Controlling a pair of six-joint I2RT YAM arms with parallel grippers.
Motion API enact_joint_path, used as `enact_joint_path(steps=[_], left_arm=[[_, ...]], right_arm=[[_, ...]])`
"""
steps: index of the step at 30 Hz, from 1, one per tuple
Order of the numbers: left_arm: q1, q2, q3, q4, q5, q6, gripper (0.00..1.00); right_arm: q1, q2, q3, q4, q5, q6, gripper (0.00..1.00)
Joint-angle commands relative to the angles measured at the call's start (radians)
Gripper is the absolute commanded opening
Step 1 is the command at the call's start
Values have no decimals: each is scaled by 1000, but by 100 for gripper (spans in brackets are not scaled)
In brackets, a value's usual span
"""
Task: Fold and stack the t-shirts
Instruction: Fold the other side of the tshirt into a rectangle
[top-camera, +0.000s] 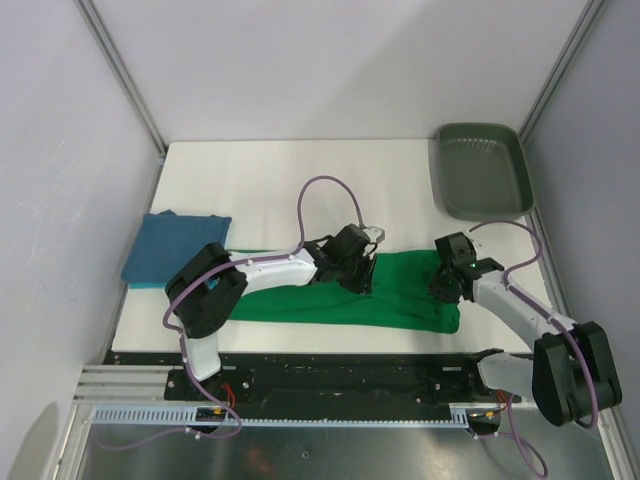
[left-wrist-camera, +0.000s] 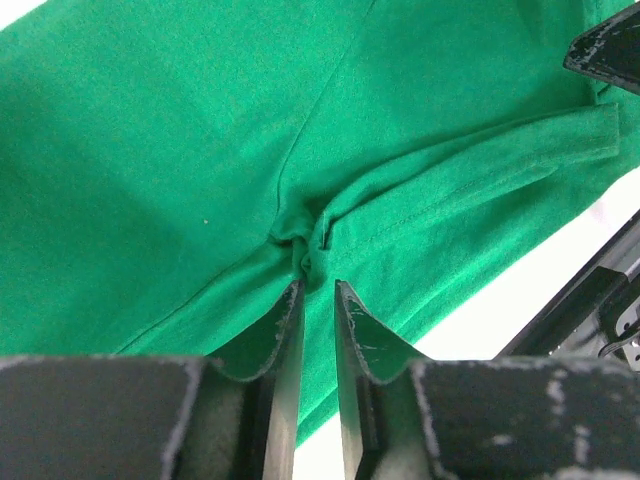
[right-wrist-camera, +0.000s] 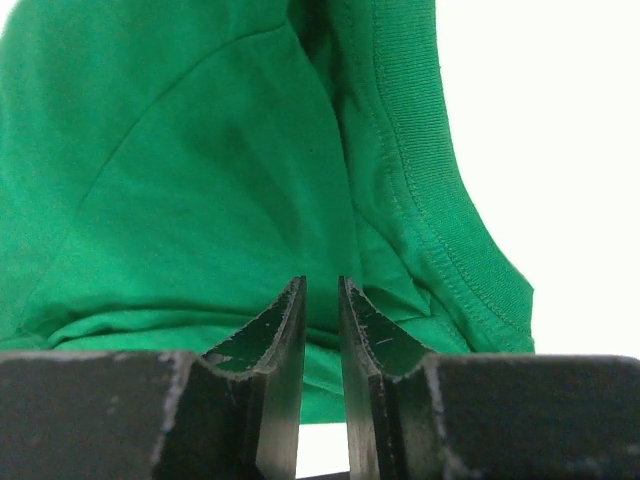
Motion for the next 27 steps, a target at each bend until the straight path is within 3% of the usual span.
enact_joint_path(steps=[1,19,27], left_arm=[[-8,-65,-11,30,13,32,22],[-1,50,201,29,-41,-63,28],[0,150,233,28,-46,-82,27]], right_arm=[[15,38,24,31,53,-16,23],[148,-184,-97,-89,-65,79,23],[136,-271,-96,-99,-43,96,23]])
